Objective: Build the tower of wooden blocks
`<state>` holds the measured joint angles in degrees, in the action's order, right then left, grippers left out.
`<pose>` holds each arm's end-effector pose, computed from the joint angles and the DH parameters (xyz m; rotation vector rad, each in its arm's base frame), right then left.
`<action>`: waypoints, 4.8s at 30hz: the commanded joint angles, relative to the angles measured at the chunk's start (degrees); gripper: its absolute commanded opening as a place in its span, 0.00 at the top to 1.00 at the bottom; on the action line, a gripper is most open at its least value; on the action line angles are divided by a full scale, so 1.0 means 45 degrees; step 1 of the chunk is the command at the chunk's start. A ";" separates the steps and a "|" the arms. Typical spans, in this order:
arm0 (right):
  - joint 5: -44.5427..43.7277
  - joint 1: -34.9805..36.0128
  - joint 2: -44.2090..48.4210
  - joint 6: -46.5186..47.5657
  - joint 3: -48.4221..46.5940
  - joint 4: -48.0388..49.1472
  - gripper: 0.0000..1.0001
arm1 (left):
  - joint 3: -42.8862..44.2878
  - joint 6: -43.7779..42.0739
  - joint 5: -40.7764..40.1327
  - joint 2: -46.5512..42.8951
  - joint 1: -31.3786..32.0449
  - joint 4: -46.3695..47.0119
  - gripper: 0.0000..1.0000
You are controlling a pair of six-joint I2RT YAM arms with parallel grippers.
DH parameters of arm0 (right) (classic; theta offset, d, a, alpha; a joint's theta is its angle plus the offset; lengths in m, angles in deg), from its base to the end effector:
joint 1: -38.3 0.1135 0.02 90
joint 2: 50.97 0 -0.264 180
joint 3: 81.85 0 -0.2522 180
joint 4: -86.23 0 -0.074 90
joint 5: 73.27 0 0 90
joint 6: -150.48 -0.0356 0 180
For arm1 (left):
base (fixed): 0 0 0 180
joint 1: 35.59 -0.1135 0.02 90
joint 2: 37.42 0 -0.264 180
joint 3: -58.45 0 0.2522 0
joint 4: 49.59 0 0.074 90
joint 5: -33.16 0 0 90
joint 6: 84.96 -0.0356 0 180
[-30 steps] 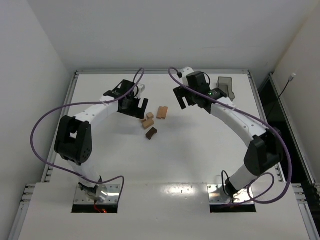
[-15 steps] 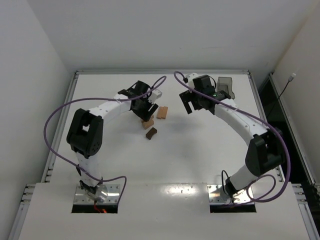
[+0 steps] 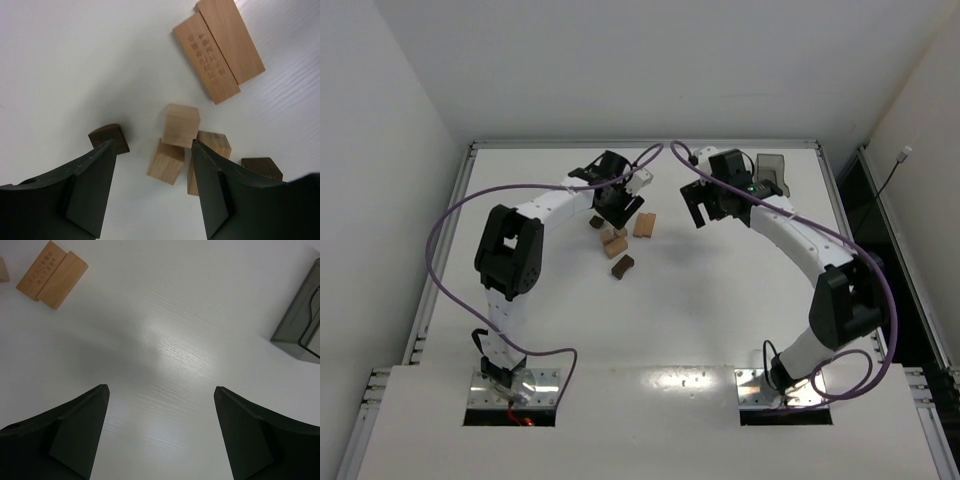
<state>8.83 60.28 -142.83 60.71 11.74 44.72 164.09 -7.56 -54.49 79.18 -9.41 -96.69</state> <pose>0.3303 0.1280 0.2736 -0.3947 2.3474 0.0157 0.3976 -0.1971 0.2086 0.8740 2.4374 -0.1403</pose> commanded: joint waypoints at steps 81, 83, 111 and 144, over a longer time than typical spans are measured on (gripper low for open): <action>0.1131 -0.1056 -0.0760 -0.1028 -0.0714 -0.0201 0.18 | 0.3156 0.8113 -0.2594 0.1178 0.1508 -0.1360 1.00; 0.1131 -0.1056 -0.0876 -0.1028 -0.0713 -0.0201 0.18 | 0.3351 0.7958 -0.2397 0.1315 0.1508 -0.1225 1.00; 0.1131 -0.1290 -0.1131 -0.1145 -0.0596 -0.0201 0.18 | 0.4622 0.7605 -0.1596 0.2957 0.1508 -0.1223 1.00; 0.1365 -0.1407 -0.1365 -0.1145 -0.0479 -0.0201 0.18 | 0.4741 0.7721 -0.1888 0.3543 0.1508 -0.0950 0.34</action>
<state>14.25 54.18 -148.58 56.32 10.43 43.21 184.31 26.49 -62.25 94.41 -2.35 -101.48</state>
